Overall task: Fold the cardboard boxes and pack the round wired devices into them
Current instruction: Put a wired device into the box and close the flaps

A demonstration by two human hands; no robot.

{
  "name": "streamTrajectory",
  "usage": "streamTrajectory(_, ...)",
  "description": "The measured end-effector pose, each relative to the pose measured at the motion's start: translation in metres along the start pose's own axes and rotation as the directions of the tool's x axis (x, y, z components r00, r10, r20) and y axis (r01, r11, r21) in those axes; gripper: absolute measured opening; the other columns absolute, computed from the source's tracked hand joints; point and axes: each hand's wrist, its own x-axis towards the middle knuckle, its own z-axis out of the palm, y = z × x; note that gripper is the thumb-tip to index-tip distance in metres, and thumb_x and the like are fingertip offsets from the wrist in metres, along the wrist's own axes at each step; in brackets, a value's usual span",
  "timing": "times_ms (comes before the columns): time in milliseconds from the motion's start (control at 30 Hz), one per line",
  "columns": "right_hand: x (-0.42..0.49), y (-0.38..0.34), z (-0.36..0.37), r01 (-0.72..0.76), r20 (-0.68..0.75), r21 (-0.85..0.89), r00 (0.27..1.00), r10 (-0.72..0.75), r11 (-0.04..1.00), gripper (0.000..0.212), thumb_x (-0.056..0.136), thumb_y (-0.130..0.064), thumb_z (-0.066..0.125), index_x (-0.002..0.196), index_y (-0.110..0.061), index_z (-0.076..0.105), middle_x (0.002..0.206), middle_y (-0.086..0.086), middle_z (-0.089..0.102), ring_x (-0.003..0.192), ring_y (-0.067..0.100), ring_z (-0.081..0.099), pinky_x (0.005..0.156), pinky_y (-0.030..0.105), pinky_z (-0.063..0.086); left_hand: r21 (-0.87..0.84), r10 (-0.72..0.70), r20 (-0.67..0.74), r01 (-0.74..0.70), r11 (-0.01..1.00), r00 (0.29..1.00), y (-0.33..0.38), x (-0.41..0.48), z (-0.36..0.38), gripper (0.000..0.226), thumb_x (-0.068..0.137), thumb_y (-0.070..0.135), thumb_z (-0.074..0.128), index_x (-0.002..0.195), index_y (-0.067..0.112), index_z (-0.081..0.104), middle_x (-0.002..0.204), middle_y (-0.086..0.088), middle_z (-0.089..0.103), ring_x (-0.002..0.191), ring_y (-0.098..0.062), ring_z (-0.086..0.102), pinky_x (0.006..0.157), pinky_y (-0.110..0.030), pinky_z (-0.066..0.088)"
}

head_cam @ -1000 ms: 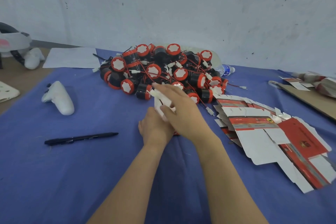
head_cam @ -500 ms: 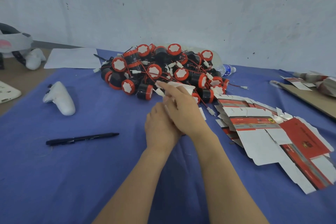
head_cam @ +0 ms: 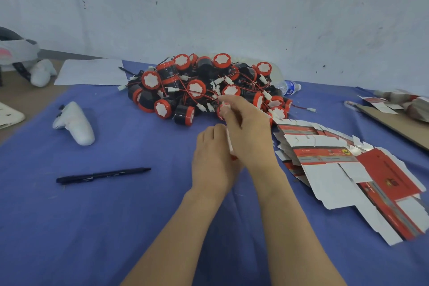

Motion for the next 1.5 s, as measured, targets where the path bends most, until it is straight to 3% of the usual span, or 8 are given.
streamTrajectory(133, -0.002, 0.002, -0.005, -0.017, -0.090, 0.050, 0.996, 0.022, 0.999, 0.020, 0.094, -0.008, 0.054, 0.106, -0.018, 0.066, 0.090, -0.009, 0.064, 0.082, 0.007, 0.062, 0.072, 0.011, 0.046, -0.297, -0.290, 0.079, 0.300, 0.906, 0.954, -0.013, 0.001, -0.009, 0.036, 0.076, 0.038, 0.070, 0.093, 0.020, 0.044, 0.095, 0.001, 0.057, 0.090, -0.022, 0.056, 0.069, -0.036, 0.048)
streamTrajectory(233, -0.004, 0.013, -0.009, -0.159, -0.032, -0.061, 0.987, 0.157, 0.985, 0.016, 0.093, -0.010, 0.056, 0.102, -0.016, 0.068, 0.090, -0.001, 0.065, 0.083, 0.013, 0.062, 0.070, 0.017, 0.047, -0.332, -0.376, 0.154, 0.406, 0.852, 0.914, -0.021, 0.001, -0.013, 0.045, 0.076, 0.040, 0.075, 0.102, 0.022, 0.044, 0.107, 0.000, 0.062, 0.100, -0.021, 0.059, 0.080, -0.037, 0.052)
streamTrajectory(433, -0.006, 0.027, -0.018, -0.357, -0.004, -0.414, 0.921, 0.391, 0.837, 0.011, 0.088, -0.023, 0.063, 0.084, -0.013, 0.059, 0.083, 0.001, 0.062, 0.074, 0.019, 0.054, 0.057, 0.030, 0.042, -0.351, -0.408, 0.145, 0.433, 0.830, 0.901, -0.021, 0.000, -0.012, 0.053, 0.078, 0.043, 0.074, 0.114, 0.014, 0.048, 0.115, -0.005, 0.062, 0.108, -0.027, 0.058, 0.090, -0.045, 0.050)
streamTrajectory(667, -0.007, 0.019, -0.015, -0.242, 0.252, -0.414, 0.896, 0.366, 0.878, 0.033, 0.087, -0.032, 0.067, 0.080, 0.000, 0.070, 0.076, 0.017, 0.065, 0.060, 0.017, 0.049, 0.046, 0.022, 0.035, -0.294, -0.417, 0.089, 0.424, 0.857, 0.904, -0.018, -0.001, -0.009, 0.054, 0.078, 0.047, 0.070, 0.111, 0.010, 0.048, 0.110, -0.007, 0.061, 0.104, -0.029, 0.056, 0.086, -0.047, 0.050)
streamTrajectory(867, -0.005, 0.018, -0.034, -0.369, 0.533, -0.205, 0.735, 0.419, 0.907, 0.017, 0.093, -0.014, 0.061, 0.093, -0.002, 0.073, 0.065, -0.001, 0.068, 0.051, 0.001, 0.061, 0.052, 0.011, 0.046, -0.238, -0.407, 0.106, 0.421, 0.875, 0.907, -0.018, -0.001, -0.009, 0.058, 0.078, 0.048, 0.070, 0.114, 0.010, 0.046, 0.112, -0.007, 0.058, 0.106, -0.029, 0.054, 0.088, -0.047, 0.048)
streamTrajectory(1067, -0.004, 0.020, -0.015, -0.268, 0.299, -0.436, 0.857, 0.419, 0.859, 0.023, 0.092, -0.032, 0.060, 0.082, -0.013, 0.068, 0.071, -0.004, 0.060, 0.060, 0.012, 0.055, 0.051, 0.022, 0.040, -0.227, -0.400, 0.092, 0.410, 0.883, 0.912, -0.015, -0.002, -0.009, 0.054, 0.083, 0.049, 0.063, 0.115, 0.009, 0.046, 0.111, -0.007, 0.058, 0.105, -0.028, 0.054, 0.087, -0.046, 0.049)
streamTrajectory(1267, -0.011, 0.033, 0.010, -0.309, 0.066, -0.681, 0.877, 0.476, 0.664, 0.040, 0.094, -0.048, 0.052, 0.103, -0.014, 0.070, 0.127, 0.009, 0.047, 0.123, 0.032, 0.037, 0.103, 0.043, 0.031, -0.215, -0.395, 0.094, 0.406, 0.888, 0.914, -0.013, -0.006, -0.009, 0.026, 0.091, 0.032, 0.052, 0.104, 0.011, 0.042, 0.109, -0.010, 0.058, 0.101, -0.030, 0.051, 0.086, -0.045, 0.045)
streamTrajectory(1500, -0.014, 0.039, 0.011, -0.467, 0.098, -0.381, 0.838, 0.537, 0.798, 0.031, 0.092, -0.029, 0.062, 0.116, -0.010, 0.058, 0.132, 0.012, 0.036, 0.095, 0.024, 0.049, 0.076, 0.027, 0.038, -0.128, -0.387, 0.079, 0.395, 0.910, 0.919, -0.012, -0.009, -0.010, 0.035, 0.091, 0.036, 0.051, 0.113, 0.008, 0.047, 0.114, -0.008, 0.054, 0.106, -0.027, 0.046, 0.085, -0.038, 0.039)
